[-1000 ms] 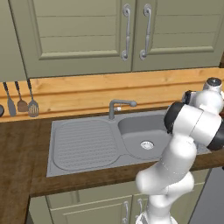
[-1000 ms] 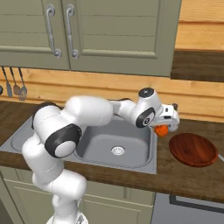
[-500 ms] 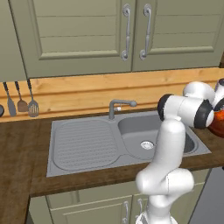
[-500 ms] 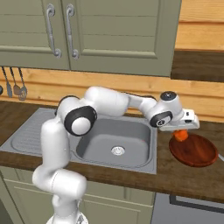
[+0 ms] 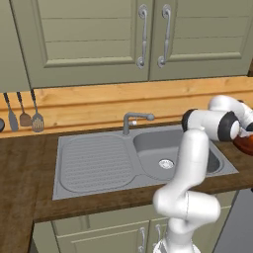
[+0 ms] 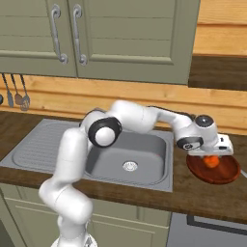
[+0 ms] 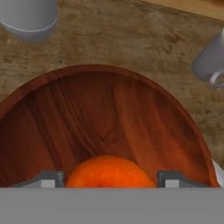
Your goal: Pick the squash from the sink and place it in the bowl. Then pick the bowl and place it in the microwave. Then close the microwave door and press the start button.
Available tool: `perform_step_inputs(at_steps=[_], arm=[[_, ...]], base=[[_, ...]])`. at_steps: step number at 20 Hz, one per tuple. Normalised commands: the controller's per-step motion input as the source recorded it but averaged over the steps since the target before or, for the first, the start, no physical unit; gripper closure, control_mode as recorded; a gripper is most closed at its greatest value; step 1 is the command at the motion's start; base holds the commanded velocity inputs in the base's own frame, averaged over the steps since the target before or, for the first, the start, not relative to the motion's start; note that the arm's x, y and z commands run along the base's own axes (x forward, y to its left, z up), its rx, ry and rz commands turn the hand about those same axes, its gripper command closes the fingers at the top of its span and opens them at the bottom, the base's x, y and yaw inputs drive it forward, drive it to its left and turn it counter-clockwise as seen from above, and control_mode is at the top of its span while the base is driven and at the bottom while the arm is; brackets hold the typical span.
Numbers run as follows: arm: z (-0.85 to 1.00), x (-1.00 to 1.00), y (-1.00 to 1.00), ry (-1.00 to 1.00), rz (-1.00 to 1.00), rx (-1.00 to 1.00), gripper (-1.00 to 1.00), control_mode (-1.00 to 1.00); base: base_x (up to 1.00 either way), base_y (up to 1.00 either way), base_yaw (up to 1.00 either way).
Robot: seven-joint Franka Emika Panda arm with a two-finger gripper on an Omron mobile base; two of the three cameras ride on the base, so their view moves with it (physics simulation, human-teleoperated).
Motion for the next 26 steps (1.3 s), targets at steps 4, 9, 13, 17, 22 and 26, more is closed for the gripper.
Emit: perform_step_inputs(at_steps=[4, 9, 13, 17, 22, 26], arm=[[-0.03, -0.01, 0.09, -0.03, 0.00, 0.02, -1.00, -1.00], [-0.03, -0.09, 0.66, -0.01, 0.00, -0.01, -1.00, -1.00], [0.39, -0.22, 0.77, 0.01, 0.00, -0.09, -1.00, -1.00], [-0.34, -0.03, 1.00, 0.35, 0.00, -0.28, -1.00, -1.00], [-0.36, 0.14, 0.30, 0.28, 0.00, -0.18, -1.00, -1.00], [-0.07, 0.31, -0.12, 0.13, 0.00, -0.04, -1.00, -1.00]], base=[[0.00, 0.00, 0.00], [0.00, 0.00, 0.00], [0.00, 0.00, 0.00], [0.00, 0.00, 0.00], [0.00, 0.00, 0.00], [0.00, 0.00, 0.00]])
